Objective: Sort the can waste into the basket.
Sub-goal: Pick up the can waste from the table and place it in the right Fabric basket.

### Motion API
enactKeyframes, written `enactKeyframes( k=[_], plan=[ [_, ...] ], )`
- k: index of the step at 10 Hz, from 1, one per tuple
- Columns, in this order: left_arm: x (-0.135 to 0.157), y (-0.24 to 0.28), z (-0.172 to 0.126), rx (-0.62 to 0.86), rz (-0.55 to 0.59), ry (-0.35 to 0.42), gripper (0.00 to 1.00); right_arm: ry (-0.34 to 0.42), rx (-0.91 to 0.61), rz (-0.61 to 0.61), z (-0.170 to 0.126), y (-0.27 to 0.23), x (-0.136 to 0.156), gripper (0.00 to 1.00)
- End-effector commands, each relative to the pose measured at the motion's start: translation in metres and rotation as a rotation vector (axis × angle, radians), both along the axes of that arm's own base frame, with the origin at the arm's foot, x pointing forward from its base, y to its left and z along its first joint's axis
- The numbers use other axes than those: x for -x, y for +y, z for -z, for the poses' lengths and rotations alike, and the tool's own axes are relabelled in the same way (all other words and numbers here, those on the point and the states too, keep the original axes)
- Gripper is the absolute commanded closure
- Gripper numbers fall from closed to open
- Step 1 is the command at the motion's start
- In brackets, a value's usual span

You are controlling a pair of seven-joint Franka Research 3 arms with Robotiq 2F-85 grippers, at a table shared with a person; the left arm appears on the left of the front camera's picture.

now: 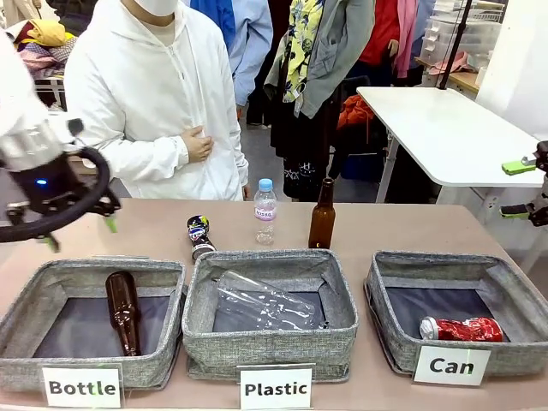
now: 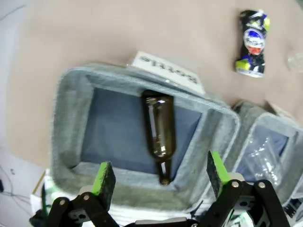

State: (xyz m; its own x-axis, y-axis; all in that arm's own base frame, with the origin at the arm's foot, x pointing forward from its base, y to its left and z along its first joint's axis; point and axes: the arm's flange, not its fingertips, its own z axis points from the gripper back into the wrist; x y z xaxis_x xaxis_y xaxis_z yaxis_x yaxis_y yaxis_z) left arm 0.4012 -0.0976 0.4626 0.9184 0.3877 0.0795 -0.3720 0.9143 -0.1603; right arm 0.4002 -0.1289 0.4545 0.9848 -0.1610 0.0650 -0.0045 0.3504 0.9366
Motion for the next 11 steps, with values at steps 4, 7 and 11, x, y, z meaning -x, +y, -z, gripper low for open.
enactKeyframes(
  k=[4, 7, 11],
  plan=[
    [0.000, 0.000, 0.000, 0.000, 0.000, 0.000, 0.00, -0.017, 0.001, -0.019, -0.001, -0.004, 0.000, 0.00],
    [-0.027, -0.016, 0.002, 0.055, 0.102, -0.040, 0.00, -0.017, 0.001, -0.019, -0.001, -0.004, 0.000, 0.00],
    [-0.055, -0.053, 0.007, 0.155, 0.474, -0.148, 0.00, -0.017, 0.001, -0.019, -0.001, -0.004, 0.000, 0.00]
  ],
)
